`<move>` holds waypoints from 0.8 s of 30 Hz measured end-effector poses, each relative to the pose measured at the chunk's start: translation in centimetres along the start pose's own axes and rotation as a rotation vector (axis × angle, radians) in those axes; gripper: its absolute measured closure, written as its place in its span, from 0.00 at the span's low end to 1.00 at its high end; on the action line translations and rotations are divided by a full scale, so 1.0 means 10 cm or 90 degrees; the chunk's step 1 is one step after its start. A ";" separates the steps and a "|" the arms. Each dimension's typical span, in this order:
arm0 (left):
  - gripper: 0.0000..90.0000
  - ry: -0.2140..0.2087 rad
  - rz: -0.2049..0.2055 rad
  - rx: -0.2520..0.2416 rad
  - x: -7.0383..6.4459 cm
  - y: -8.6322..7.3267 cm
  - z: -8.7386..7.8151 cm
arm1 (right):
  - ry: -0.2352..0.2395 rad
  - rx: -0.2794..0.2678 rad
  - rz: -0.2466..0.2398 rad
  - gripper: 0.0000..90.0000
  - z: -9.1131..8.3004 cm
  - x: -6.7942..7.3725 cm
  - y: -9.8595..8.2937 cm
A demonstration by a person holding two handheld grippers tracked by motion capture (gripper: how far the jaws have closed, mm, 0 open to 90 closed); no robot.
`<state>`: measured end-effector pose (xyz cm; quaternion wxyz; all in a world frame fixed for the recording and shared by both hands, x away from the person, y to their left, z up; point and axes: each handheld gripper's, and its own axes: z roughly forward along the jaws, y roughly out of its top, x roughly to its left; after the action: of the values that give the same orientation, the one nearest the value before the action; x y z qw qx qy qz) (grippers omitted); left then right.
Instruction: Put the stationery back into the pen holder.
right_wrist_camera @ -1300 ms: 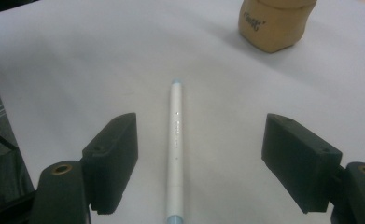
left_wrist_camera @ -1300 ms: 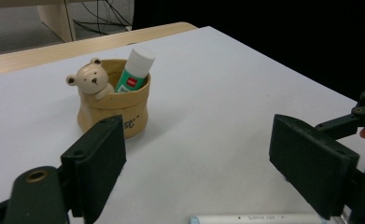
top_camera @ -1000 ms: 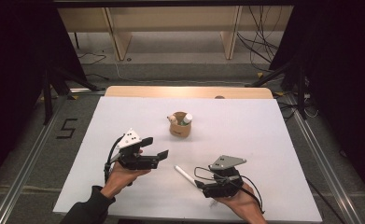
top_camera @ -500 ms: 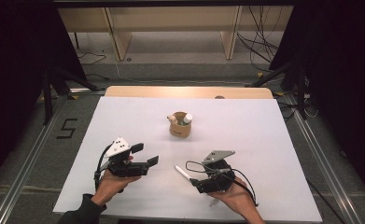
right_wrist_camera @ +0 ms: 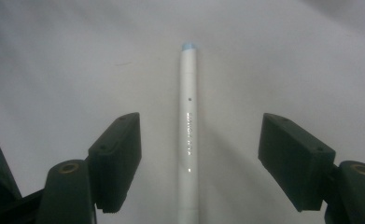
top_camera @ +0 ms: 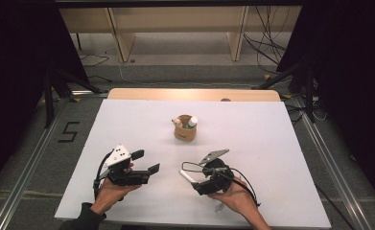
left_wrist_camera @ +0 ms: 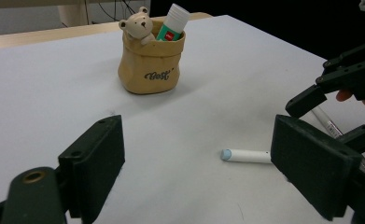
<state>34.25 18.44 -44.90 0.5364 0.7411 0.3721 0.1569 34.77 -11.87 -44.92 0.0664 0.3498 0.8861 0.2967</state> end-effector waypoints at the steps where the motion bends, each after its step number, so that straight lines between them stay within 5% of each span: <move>1: 0.19 0.002 -0.001 -0.001 0.00 -0.01 -0.01 | -0.002 0.005 0.003 0.36 0.01 0.00 0.01; 24: 0.19 0.000 -0.004 -0.009 -0.03 -0.06 -0.08 | 0.015 0.091 -0.013 0.58 0.32 0.07 0.25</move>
<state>33.36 18.84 -45.07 0.5420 0.7363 0.3730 0.1580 36.73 -8.41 -46.06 0.0336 0.3414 0.9092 0.2358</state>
